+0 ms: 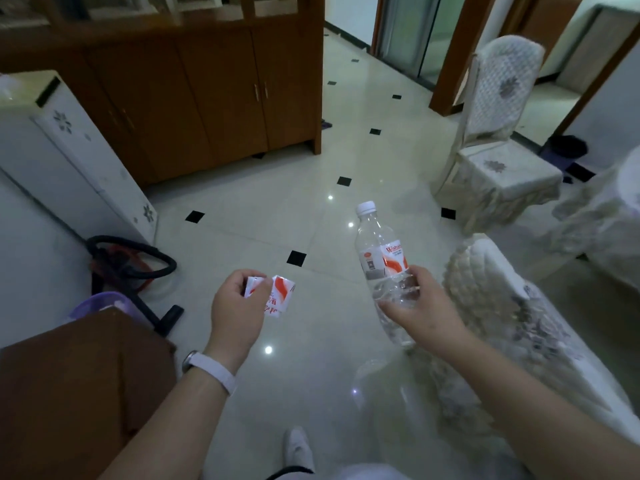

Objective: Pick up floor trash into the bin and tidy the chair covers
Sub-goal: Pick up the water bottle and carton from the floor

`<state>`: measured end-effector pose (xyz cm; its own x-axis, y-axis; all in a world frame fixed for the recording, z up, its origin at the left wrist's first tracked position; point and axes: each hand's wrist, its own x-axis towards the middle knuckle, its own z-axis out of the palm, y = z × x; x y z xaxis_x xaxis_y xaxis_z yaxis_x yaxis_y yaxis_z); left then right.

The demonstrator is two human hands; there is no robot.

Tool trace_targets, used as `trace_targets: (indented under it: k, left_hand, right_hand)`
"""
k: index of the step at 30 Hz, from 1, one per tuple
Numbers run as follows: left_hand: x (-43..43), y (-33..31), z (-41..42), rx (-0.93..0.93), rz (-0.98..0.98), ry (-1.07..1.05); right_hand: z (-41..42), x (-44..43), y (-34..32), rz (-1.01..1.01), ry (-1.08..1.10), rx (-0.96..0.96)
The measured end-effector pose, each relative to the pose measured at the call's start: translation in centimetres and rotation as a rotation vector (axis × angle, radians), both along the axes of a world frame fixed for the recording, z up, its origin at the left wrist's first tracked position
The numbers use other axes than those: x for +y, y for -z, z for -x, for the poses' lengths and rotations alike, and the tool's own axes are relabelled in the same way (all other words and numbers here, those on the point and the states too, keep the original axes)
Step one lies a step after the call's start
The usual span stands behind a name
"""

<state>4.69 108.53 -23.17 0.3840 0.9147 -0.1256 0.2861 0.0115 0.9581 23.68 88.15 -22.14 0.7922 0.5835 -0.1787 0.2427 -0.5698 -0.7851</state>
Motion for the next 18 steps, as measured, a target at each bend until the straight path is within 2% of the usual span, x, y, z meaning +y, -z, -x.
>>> trace_targets:
  k: [7, 18]
  left_hand:
    - [12.1, -0.7, -5.0, -0.018, -0.002, 0.023]
    - [20.0, -0.1, -18.7, -0.005, 0.008, 0.159]
  right_hand:
    - [-3.4, 9.2, -1.0, -0.012, 0.051, -0.023]
    - [-14.8, 16.8, 0.8, -0.036, 0.167, 0.028]
